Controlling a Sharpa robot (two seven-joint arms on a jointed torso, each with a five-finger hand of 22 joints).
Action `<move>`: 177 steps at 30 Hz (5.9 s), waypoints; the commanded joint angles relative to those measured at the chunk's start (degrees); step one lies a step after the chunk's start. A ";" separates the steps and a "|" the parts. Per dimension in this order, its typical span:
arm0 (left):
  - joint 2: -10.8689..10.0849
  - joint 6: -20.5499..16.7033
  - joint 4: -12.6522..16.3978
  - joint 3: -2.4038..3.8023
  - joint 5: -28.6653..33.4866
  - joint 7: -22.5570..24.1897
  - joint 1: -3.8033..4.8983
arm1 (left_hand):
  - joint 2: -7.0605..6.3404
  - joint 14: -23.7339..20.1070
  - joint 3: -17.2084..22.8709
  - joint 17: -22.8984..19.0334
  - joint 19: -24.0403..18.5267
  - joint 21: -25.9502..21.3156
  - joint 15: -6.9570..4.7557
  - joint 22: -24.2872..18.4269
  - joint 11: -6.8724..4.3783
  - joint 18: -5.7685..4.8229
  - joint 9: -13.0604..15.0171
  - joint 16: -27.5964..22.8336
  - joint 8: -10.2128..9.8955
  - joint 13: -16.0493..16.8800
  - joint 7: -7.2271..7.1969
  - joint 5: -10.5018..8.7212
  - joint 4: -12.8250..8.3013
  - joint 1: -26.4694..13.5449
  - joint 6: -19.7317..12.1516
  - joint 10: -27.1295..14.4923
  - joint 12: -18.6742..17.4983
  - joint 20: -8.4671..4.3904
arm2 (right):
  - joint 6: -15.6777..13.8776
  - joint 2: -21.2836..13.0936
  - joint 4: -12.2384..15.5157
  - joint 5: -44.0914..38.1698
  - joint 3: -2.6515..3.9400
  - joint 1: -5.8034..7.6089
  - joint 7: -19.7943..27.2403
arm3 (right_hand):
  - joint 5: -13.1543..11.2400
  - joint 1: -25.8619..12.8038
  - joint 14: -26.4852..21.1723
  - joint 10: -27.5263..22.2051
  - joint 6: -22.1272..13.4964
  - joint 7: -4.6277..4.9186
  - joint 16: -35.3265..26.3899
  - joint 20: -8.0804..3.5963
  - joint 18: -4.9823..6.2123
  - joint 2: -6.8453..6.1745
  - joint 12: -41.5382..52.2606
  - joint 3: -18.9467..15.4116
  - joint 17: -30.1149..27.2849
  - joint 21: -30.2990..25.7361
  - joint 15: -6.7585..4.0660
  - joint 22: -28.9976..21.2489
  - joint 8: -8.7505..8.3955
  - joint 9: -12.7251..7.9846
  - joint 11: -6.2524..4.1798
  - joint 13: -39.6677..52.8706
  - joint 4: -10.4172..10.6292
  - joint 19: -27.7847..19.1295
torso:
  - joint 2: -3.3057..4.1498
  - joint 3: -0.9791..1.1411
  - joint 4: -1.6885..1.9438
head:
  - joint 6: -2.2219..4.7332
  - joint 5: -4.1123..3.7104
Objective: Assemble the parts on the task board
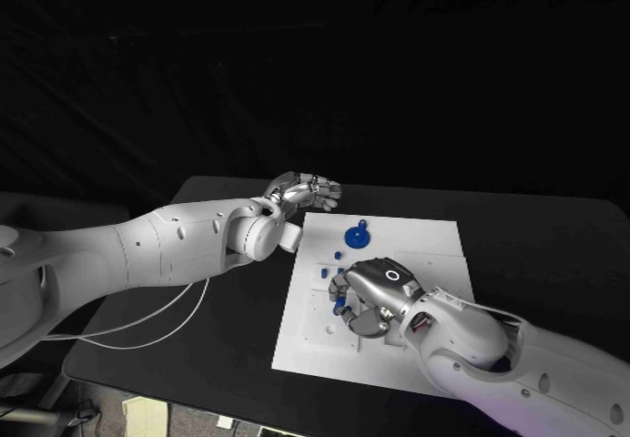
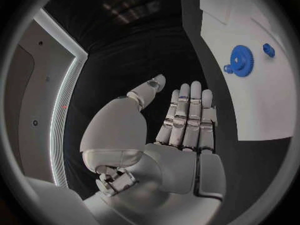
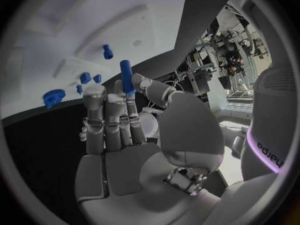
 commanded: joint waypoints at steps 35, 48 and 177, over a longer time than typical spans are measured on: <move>0.33 1.01 -0.24 0.05 0.25 0.29 0.09 | 0.11 0.44 -0.07 0.31 0.40 -0.42 0.15 0.12 0.07 0.98 -0.10 -0.47 0.23 -0.18 0.22 -0.22 0.34 -0.55 -0.39 0.52 0.18 0.15 | 1.17 1.97 -2.56 -0.13 -1.98 -2.17 1.41 | 0.14 0.75 -0.16 2.20 0.27 0.14 0.16 -0.60 6.61 0.25 1.34 0.19 0.07 0.42 -0.57 1.04 0.09 0.11 -1.61 1.94 0.25 0.18 | -0.03 0.12 -0.04 | -1.02 1.17; 0.35 1.01 -0.26 0.05 0.25 0.29 0.09 | 0.14 0.44 -0.08 0.39 0.41 -0.45 0.15 0.14 0.07 0.98 -0.12 -0.54 0.23 -0.21 0.23 -0.22 0.36 -0.55 -0.41 0.51 0.17 0.15 | -0.44 2.34 -2.09 -0.13 -2.08 -2.68 1.48 | 0.14 0.77 -0.16 2.18 0.28 0.14 0.15 -0.64 6.61 0.27 1.37 0.21 0.06 0.48 -0.57 1.08 0.08 0.14 -1.61 1.97 0.18 0.19 | 0.00 0.07 0.02 | -1.20 1.35; 0.22 1.23 -0.73 0.04 0.36 -0.01 0.09 | 0.04 0.55 -0.15 1.32 0.46 -0.83 0.17 0.41 0.10 0.95 -0.24 -1.30 0.32 -0.57 0.25 -0.27 0.34 -0.46 -0.50 0.52 0.16 0.16 | -6.18 -3.09 3.51 4.45 -0.41 -0.81 1.83 | 0.25 -10.22 -0.97 -8.24 -9.42 4.50 0.37 -0.24 6.61 -5.23 -4.98 -13.69 -0.38 0.60 3.47 0.83 -6.19 -2.29 2.59 -2.90 -3.23 -1.12 | -0.14 0.18 -0.08 | -0.73 -0.24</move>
